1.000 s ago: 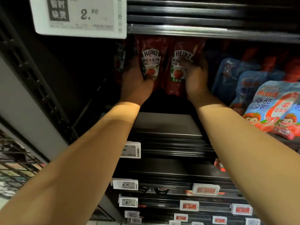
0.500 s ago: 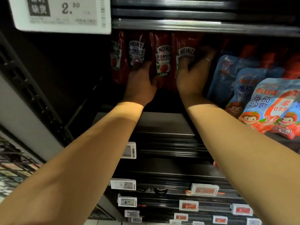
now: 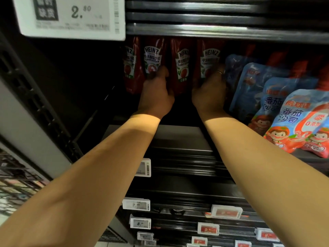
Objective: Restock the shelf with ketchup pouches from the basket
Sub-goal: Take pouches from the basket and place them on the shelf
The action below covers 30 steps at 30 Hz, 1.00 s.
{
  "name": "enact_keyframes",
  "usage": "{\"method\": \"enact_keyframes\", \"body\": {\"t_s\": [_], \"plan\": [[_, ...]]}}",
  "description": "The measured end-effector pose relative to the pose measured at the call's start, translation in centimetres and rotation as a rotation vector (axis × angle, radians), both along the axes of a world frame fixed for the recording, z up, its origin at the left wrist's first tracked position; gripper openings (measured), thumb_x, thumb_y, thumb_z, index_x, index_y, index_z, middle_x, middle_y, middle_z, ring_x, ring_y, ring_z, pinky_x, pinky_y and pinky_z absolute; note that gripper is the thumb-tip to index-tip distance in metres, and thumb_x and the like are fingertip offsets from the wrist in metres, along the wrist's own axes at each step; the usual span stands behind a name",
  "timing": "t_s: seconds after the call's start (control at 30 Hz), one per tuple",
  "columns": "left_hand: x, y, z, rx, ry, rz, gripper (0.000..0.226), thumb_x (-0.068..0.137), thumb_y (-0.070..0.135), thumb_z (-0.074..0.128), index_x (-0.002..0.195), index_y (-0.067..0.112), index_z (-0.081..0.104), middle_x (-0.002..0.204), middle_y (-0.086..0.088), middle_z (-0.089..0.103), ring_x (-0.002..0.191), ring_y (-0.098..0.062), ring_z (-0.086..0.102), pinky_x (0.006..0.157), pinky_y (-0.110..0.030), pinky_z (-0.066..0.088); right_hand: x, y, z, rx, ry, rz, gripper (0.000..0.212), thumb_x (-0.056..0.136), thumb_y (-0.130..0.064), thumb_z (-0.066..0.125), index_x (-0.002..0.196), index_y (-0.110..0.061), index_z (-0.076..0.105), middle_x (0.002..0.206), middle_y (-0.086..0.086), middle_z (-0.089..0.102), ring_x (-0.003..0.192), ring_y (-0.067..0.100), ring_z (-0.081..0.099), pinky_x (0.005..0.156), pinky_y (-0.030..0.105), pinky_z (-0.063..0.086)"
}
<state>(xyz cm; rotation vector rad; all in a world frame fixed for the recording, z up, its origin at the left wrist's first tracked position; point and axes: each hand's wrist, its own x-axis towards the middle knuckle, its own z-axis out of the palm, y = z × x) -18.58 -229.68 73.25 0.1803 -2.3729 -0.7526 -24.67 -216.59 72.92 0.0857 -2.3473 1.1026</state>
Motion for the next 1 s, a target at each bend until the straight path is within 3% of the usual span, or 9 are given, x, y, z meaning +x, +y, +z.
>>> {"method": "enact_keyframes", "body": {"t_s": [0.1,0.27,0.4,0.47,0.53,0.6,0.7,0.9,1.0], "plan": [[0.1,0.1,-0.1,-0.020,0.020,-0.061,0.038,0.082,0.005,0.067,0.118,0.016,0.063,0.095,0.003,0.064,0.096,-0.019,0.066,0.080,-0.019,0.044,-0.1,-0.1,-0.1,0.024,0.013,-0.032,0.079,0.087,-0.027,0.065,0.152,-0.008,0.024,0.139,0.022,0.053,0.128,0.042,0.052,0.106,0.048,0.045],[0.0,0.2,-0.2,0.010,-0.079,-0.108,0.047,0.087,0.011,0.068,0.133,0.021,0.060,0.124,-0.002,0.069,0.116,-0.021,0.063,0.092,-0.019,0.041,0.5,-0.7,-0.1,-0.010,0.056,0.065,0.078,0.081,-0.035,0.071,0.147,-0.009,0.038,0.128,0.018,0.064,0.117,0.038,0.061,0.097,0.043,0.052],[0.1,0.0,-0.1,0.019,-0.133,-0.150,0.050,0.088,0.011,0.065,0.136,0.023,0.059,0.131,-0.002,0.066,0.123,-0.021,0.060,0.096,-0.019,0.039,0.5,-0.9,0.1,0.044,0.024,0.103,0.078,0.077,-0.043,0.073,0.141,-0.013,0.040,0.131,0.014,0.063,0.119,0.034,0.061,0.096,0.048,0.054],[0.4,-0.2,0.1,0.026,-0.127,-0.126,0.043,0.088,0.013,0.066,0.130,0.023,0.065,0.126,-0.001,0.069,0.119,-0.020,0.062,0.093,-0.017,0.038,0.5,-0.8,0.3,0.059,0.009,0.095,0.079,0.077,-0.044,0.074,0.142,-0.013,0.040,0.133,0.015,0.060,0.121,0.035,0.059,0.097,0.047,0.053],[0.6,-1.0,0.5,0.085,-0.018,0.031,0.031,0.085,0.021,0.069,0.116,0.022,0.070,0.115,-0.004,0.072,0.111,-0.024,0.066,0.091,-0.020,0.045,0.9,-0.7,0.2,0.071,0.027,0.068,0.086,0.075,-0.045,0.076,0.144,-0.010,0.038,0.137,0.020,0.053,0.125,0.038,0.053,0.101,0.046,0.049],[0.7,-2.1,0.6,0.174,0.096,0.227,0.049,0.078,0.032,0.072,0.124,0.019,0.062,0.123,-0.012,0.065,0.117,-0.033,0.059,0.099,-0.034,0.050,1.4,-0.5,0.1,0.053,0.032,0.051,0.098,0.073,-0.049,0.078,0.149,-0.009,0.031,0.143,0.023,0.043,0.131,0.041,0.044,0.107,0.046,0.043],[0.6,-3.2,-0.1,0.318,-0.024,0.340,0.098,0.070,0.036,0.080,0.150,0.015,0.028,0.144,-0.019,0.037,0.133,-0.043,0.039,0.111,-0.047,0.039,1.5,-0.1,0.0,0.074,-0.048,0.042,0.111,0.071,-0.057,0.077,0.154,-0.013,0.017,0.149,0.024,0.029,0.137,0.045,0.033,0.111,0.050,0.035],[-0.5,-3.7,-0.4,0.447,-0.129,0.361,0.127,0.055,0.045,0.092,0.152,0.015,0.016,0.152,-0.022,0.028,0.141,-0.041,0.032,0.113,-0.051,0.037,0.7,-0.6,-0.6,0.079,-0.121,0.040,0.128,0.066,-0.063,0.081,0.156,-0.012,0.005,0.153,0.026,0.017,0.142,0.047,0.022,0.114,0.053,0.026],[-0.6,-3.7,-0.5,0.426,-0.127,0.393,0.126,0.057,0.047,0.092,0.153,0.015,0.016,0.151,-0.023,0.030,0.140,-0.041,0.035,0.113,-0.051,0.038,0.3,-0.9,-0.7,0.080,-0.119,0.034,0.127,0.066,-0.063,0.080,0.155,-0.014,0.004,0.152,0.025,0.018,0.140,0.048,0.023,0.113,0.055,0.027]]}}
